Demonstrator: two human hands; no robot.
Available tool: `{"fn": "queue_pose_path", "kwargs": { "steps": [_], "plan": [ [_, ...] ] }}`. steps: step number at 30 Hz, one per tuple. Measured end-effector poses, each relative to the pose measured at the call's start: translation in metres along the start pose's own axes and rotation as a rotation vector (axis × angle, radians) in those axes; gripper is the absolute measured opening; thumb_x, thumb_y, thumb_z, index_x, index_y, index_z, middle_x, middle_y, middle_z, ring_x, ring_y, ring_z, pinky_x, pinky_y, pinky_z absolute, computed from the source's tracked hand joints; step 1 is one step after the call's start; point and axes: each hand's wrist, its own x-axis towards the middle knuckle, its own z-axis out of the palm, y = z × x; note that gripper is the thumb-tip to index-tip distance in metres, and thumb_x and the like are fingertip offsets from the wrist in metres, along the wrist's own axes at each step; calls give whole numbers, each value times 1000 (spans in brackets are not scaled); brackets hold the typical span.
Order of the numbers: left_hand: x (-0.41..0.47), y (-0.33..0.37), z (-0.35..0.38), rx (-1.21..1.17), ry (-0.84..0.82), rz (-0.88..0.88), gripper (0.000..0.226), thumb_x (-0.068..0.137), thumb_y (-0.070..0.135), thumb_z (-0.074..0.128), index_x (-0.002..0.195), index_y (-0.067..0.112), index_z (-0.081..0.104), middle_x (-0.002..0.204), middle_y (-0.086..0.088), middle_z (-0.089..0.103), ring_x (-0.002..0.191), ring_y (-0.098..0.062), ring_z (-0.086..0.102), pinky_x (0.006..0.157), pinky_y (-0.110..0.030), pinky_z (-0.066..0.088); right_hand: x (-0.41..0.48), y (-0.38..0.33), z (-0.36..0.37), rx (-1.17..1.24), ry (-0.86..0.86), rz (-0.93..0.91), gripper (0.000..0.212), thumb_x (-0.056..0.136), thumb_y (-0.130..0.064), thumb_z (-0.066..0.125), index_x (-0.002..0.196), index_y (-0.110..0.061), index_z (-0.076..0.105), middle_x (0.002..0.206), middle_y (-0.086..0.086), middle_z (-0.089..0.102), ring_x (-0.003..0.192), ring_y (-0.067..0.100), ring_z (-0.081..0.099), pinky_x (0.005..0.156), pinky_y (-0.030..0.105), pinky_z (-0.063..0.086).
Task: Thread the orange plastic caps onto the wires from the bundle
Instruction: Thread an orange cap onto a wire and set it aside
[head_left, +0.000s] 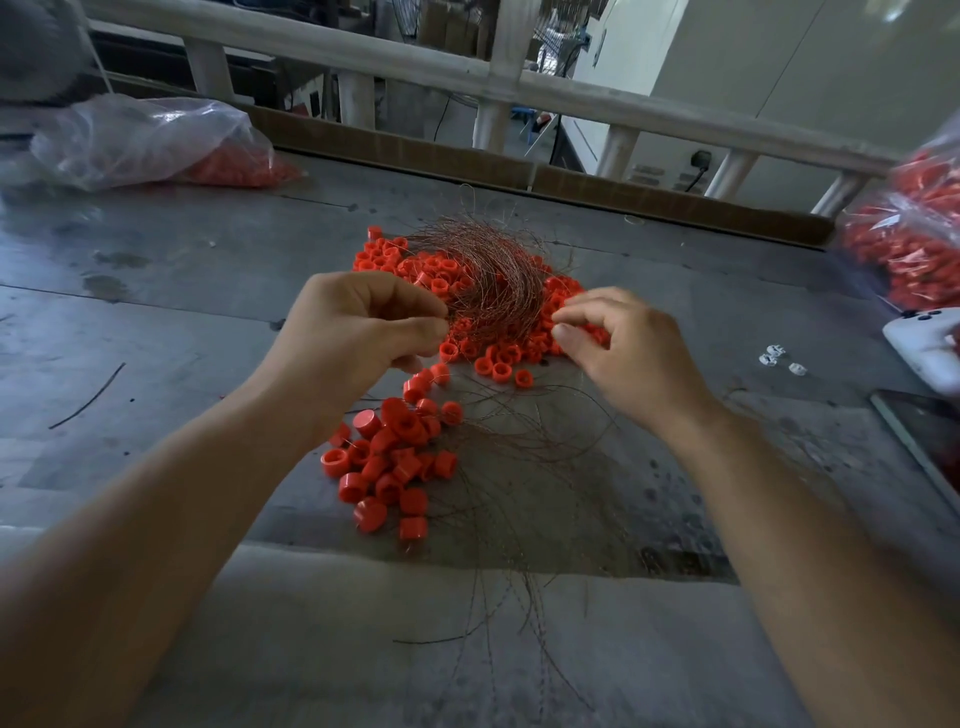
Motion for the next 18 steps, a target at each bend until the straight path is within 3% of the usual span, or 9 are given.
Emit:
{"fn": "queue_pose_path", "kwargs": {
  "steps": [2, 7, 10, 12, 18],
  "plan": [
    [0, 0, 0, -15, 3, 0, 20, 72, -1, 70, 74, 19, 68, 73, -8, 67, 58, -7, 62, 59, -13, 52, 1, -5, 6, -49, -55, -81, 26, 89, -25, 58, 108, -10, 67, 131, 3, 51, 123, 16, 43, 102, 21, 26],
    [-1, 0, 0, -13, -1, -5, 23, 73, -3, 69, 74, 19, 67, 76, -8, 66, 60, -8, 62, 60, -13, 53, 6, -7, 22, -140, -157, -185, 33, 91, -33, 52, 111, -10, 65, 152, 4, 22, 141, 17, 11, 108, 23, 1],
    [-1, 1, 1, -9, 2, -4, 23, 73, -3, 69, 74, 20, 67, 76, -6, 67, 61, -9, 63, 59, -14, 53, 9, -4, 28, -204, -254, -158, 48, 93, -40, 43, 129, -9, 50, 153, 2, 19, 141, 15, 6, 115, 39, 6],
    [-1, 2, 1, -8, 5, -5, 23, 73, -3, 69, 73, 20, 67, 79, -9, 67, 64, -11, 63, 59, -13, 53, 9, -2, 29, -230, -276, -144, 54, 94, -42, 41, 136, -8, 40, 151, 1, 25, 141, 13, 7, 115, 42, 8],
    [-1, 2, 1, 11, 4, -1, 24, 73, -4, 68, 73, 20, 66, 84, -14, 67, 65, -13, 63, 58, -13, 52, 7, -3, 25, -167, -175, -176, 52, 93, -37, 46, 132, -3, 45, 140, 3, 40, 139, 15, 18, 114, 41, 14]
  ]
}}
